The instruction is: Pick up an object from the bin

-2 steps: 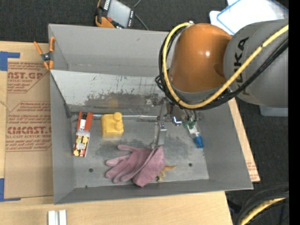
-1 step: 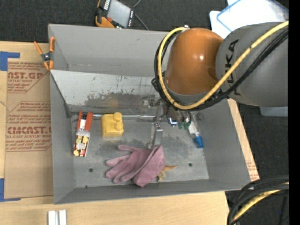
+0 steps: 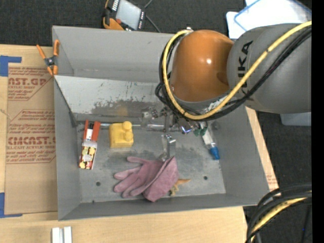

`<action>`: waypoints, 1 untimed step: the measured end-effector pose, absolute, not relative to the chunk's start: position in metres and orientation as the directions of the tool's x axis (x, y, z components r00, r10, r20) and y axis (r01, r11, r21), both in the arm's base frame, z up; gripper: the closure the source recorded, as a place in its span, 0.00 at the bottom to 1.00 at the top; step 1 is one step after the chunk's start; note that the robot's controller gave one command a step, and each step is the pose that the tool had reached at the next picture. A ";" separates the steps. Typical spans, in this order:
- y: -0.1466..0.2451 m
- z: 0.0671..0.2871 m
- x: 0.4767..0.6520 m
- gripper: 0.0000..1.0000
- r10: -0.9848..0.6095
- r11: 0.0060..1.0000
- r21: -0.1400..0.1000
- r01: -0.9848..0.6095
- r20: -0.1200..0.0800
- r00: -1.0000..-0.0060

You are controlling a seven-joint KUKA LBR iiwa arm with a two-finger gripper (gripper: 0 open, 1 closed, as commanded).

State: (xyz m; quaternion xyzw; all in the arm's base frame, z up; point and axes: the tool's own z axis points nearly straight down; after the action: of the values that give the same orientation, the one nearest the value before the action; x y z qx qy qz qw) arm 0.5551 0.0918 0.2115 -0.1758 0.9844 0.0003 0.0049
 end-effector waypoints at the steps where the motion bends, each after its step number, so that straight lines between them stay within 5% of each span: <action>1: 0.107 0.161 0.555 0.00 -0.269 0.963 0.001 -0.269 -0.011 -0.963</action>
Offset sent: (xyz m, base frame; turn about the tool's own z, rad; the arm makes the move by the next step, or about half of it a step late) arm -0.0268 0.0177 -0.0690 -0.2045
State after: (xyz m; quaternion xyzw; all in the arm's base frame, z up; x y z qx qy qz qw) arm 0.5547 0.1067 0.1607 -0.1359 0.9907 0.0012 0.0052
